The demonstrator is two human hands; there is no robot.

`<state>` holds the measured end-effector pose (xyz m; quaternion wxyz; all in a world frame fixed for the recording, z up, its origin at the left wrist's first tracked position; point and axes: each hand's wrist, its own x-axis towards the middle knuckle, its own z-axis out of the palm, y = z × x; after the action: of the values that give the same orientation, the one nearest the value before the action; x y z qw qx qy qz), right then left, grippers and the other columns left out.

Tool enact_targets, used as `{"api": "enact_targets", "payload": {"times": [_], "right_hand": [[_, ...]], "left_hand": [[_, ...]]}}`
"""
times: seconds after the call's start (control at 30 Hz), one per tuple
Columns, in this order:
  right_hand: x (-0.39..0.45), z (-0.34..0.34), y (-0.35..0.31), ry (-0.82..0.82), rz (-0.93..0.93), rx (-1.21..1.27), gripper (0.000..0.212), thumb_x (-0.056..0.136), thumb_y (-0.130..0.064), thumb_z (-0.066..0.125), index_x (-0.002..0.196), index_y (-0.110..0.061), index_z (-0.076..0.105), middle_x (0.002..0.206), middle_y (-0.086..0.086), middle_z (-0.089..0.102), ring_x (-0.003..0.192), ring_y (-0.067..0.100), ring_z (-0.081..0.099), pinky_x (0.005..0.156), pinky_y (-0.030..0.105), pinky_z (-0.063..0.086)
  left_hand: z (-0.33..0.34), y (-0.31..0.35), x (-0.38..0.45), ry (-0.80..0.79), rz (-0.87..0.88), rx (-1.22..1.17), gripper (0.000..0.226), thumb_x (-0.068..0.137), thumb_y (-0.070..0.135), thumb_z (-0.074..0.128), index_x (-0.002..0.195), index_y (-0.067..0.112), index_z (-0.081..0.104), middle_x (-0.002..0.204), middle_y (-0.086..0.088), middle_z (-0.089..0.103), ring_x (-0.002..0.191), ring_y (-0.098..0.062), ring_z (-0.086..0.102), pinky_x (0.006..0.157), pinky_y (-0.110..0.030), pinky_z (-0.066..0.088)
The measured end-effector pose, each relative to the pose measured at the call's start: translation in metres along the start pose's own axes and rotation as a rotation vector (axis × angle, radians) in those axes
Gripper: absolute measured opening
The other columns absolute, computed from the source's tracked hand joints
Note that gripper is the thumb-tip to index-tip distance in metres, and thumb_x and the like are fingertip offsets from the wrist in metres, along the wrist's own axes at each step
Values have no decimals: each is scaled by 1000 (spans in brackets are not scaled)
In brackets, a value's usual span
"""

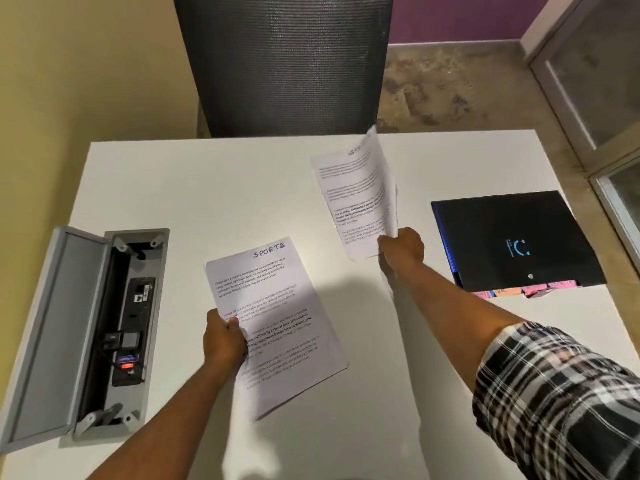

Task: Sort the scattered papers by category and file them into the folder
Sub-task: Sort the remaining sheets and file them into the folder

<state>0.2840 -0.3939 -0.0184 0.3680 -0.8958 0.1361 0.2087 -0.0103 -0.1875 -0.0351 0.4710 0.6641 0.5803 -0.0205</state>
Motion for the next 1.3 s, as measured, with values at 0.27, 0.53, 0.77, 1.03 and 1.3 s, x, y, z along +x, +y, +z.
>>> {"api": "enact_targets", "payload": {"times": [0.27, 0.53, 0.77, 1.03, 1.3], "right_hand": [[-72, -27, 41, -147, 269, 612, 22, 92, 9, 60, 80, -9, 56, 79, 14, 59, 50, 18, 60, 45, 20, 50], [-183, -24, 86, -375, 306, 552, 7, 94, 6, 61, 100, 5, 62, 82, 17, 60, 61, 19, 59, 53, 22, 54], [-241, 1, 132, -422, 291, 296, 11, 92, 7, 60, 91, -3, 55, 72, 20, 59, 54, 24, 55, 50, 28, 55], [-266, 10, 165, -526, 79, -72, 18, 81, -14, 69, 83, -2, 55, 66, 8, 75, 57, 20, 68, 61, 36, 55], [-249, -12, 141, -230, -32, -63, 87, 66, -56, 80, 137, -21, 44, 131, -1, 56, 116, 20, 62, 98, 41, 52]], "left_hand": [[-5, -12, -40, -40, 8, -1, 12, 102, 7, 44, 114, 10, 41, 99, -13, 59, 76, -23, 58, 62, -31, 51], [-7, -37, -83, -127, -68, -157, 24, 102, 11, 44, 125, 18, 41, 112, -6, 59, 96, -24, 62, 79, -38, 55], [2, -67, -78, -143, -151, -321, 43, 100, 52, 32, 124, 21, 50, 116, -13, 67, 99, -31, 68, 87, -47, 56], [-1, -70, -94, -130, -165, -324, 27, 89, 19, 51, 113, 30, 47, 113, -9, 67, 101, -40, 66, 87, -60, 55], [-26, -45, -132, -112, 35, -336, 45, 100, -1, 42, 137, 24, 40, 122, -2, 60, 99, -16, 60, 81, -27, 54]]}}
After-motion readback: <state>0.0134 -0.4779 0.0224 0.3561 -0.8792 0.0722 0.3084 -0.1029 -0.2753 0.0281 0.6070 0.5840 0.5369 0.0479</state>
